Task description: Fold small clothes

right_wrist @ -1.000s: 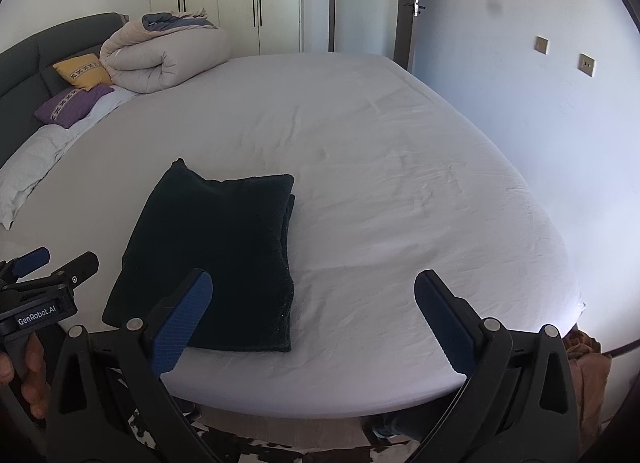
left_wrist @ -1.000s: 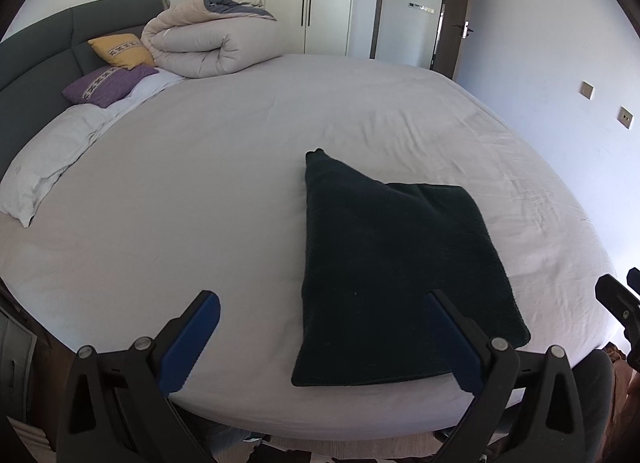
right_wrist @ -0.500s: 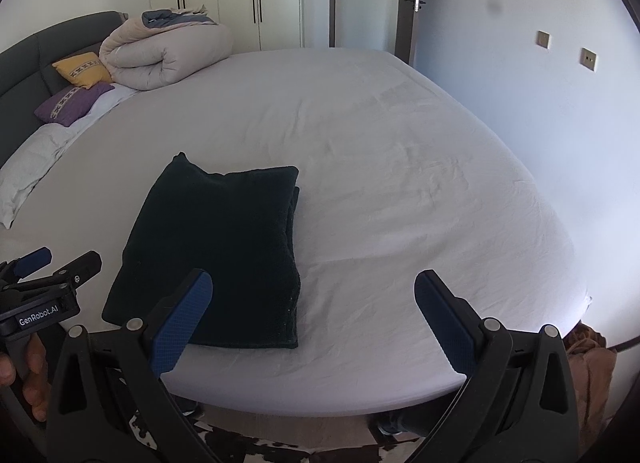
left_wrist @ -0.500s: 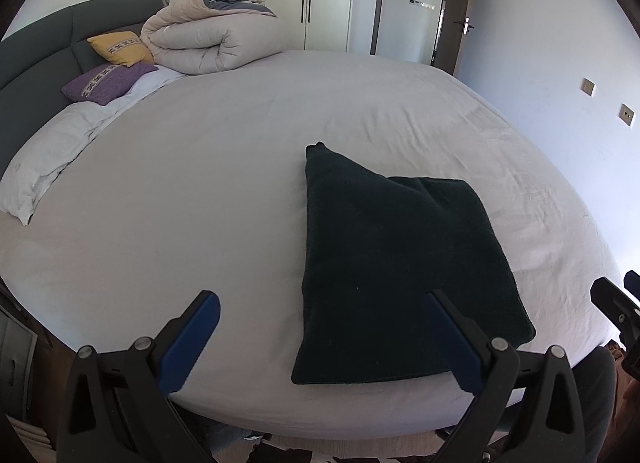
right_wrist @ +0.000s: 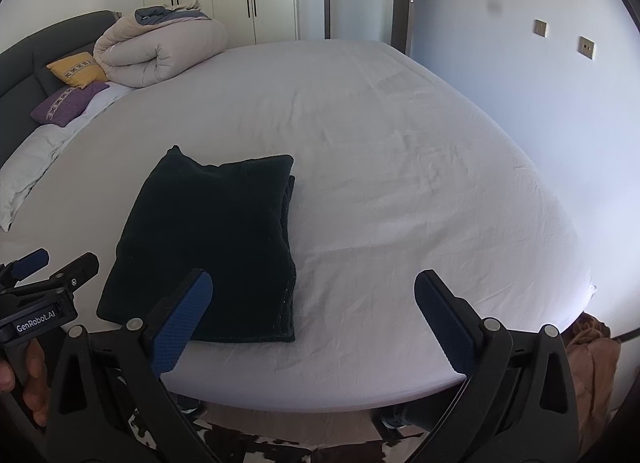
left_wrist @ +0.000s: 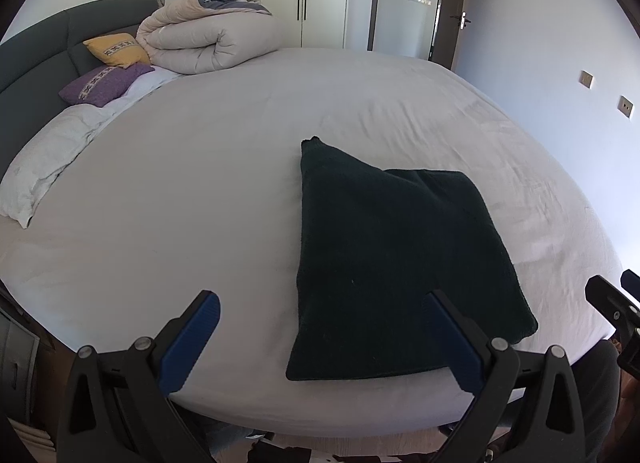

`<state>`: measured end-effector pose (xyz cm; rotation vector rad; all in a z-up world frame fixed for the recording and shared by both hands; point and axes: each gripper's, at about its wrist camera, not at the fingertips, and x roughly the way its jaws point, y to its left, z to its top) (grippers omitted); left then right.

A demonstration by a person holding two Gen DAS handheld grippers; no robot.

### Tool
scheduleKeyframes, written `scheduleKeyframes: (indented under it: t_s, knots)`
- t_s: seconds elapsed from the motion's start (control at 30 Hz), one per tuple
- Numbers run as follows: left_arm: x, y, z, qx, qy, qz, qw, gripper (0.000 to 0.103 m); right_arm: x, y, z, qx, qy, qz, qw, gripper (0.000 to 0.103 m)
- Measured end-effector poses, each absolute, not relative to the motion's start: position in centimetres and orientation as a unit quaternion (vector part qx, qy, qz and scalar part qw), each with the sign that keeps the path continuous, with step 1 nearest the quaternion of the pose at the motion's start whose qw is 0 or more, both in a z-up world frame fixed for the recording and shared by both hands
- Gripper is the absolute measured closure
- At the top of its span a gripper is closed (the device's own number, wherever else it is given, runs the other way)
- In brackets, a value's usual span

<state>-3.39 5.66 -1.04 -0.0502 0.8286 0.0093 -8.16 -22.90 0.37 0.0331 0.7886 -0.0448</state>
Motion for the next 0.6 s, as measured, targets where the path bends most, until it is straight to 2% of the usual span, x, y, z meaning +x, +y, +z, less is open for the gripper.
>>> scheduleKeyframes:
  t_s: [0.6]
  knots:
    - [-3.4,5.4,-1.9,-0.022,0.414,0.004,0.910,0.000,-6.6,-21.9,-0.9,0.014,0.393,-0.025,0.919,0.000]
